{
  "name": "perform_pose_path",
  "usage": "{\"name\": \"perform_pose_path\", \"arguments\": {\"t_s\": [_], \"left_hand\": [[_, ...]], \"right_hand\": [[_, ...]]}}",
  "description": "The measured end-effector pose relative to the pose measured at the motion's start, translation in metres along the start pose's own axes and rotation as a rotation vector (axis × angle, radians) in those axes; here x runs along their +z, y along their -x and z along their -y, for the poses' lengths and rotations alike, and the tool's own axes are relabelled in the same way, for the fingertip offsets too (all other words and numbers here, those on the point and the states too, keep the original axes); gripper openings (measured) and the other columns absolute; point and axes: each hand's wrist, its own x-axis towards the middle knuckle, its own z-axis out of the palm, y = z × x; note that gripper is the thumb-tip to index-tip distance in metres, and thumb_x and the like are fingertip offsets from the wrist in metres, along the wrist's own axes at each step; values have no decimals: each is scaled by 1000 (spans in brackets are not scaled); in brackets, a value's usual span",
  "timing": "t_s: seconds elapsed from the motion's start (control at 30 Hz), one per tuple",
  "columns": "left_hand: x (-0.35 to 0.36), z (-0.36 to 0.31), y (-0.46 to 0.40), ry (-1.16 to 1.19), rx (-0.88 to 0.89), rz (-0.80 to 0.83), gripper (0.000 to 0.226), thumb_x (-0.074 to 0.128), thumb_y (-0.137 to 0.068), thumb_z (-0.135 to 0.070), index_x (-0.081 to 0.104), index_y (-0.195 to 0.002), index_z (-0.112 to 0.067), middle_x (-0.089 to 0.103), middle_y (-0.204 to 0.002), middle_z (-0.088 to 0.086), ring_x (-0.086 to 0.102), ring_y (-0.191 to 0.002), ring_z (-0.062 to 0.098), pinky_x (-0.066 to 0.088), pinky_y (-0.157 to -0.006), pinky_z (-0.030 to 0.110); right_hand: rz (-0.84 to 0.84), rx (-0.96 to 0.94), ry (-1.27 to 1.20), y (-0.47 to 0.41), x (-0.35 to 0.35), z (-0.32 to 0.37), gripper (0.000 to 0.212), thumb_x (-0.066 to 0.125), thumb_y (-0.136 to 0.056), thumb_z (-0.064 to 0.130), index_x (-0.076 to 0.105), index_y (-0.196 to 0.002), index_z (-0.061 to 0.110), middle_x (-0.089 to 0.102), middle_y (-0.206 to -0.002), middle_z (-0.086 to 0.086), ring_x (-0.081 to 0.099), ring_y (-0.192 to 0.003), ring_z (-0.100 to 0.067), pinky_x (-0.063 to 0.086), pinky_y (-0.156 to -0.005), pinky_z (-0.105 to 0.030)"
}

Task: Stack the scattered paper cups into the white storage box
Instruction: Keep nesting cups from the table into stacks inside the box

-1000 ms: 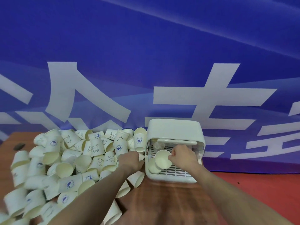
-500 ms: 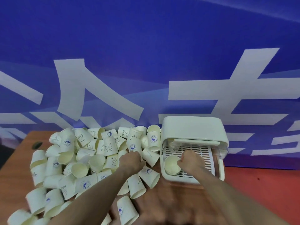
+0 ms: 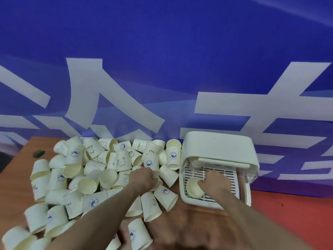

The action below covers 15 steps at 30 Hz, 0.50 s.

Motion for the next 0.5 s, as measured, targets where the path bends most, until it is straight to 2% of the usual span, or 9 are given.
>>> {"name": "perform_pose_path", "arguments": {"t_s": [0.13, 0.23, 0.3, 0.4, 0.5], "left_hand": [[-12, 6, 10, -9, 1, -24, 41, 50, -89, -55, 66, -103, -20, 67, -105, 1, 64, -97, 22, 51, -79, 33], [-23, 12, 21, -36, 12, -71, 41, 47, -91, -55, 64, -108, -22, 66, -108, 0, 64, -99, 21, 48, -79, 32], [-30, 19, 28, -16, 30, -128, 40, 46, -92, -55, 63, -111, -25, 65, -110, -2, 62, -102, 20, 46, -81, 32], [-39, 34, 34, 61, 78, -222, 45, 48, -89, -56, 58, -124, -29, 60, -123, -4, 52, -121, 18, 41, -94, 36], [-44, 51, 38, 80, 90, -227, 70, 46, -88, -63, 34, -149, -29, 30, -157, 1, 20, -146, 22, 25, -113, 44]], "right_hand": [[-10, -112, 54, 20, -11, 11, 31, 49, -84, 42, 64, -98, 19, 67, -104, -2, 64, -99, -24, 45, -77, -29], [16, -241, 25, 37, -16, 27, 21, 51, -83, 39, 62, -88, 22, 67, -101, -2, 64, -98, -25, 45, -79, -30], [-12, -335, 0, 46, -20, 42, 23, 52, -83, 38, 64, -90, 20, 67, -101, -2, 63, -98, -26, 46, -79, -31], [-84, -488, -60, 55, -29, 66, 36, 51, -87, 38, 66, -116, 23, 64, -117, -1, 59, -110, -22, 48, -86, -33], [-71, -580, -85, 55, -37, 90, 57, 51, -92, 41, 41, -145, 27, 40, -149, -3, 33, -138, -21, 37, -107, -39]]}}
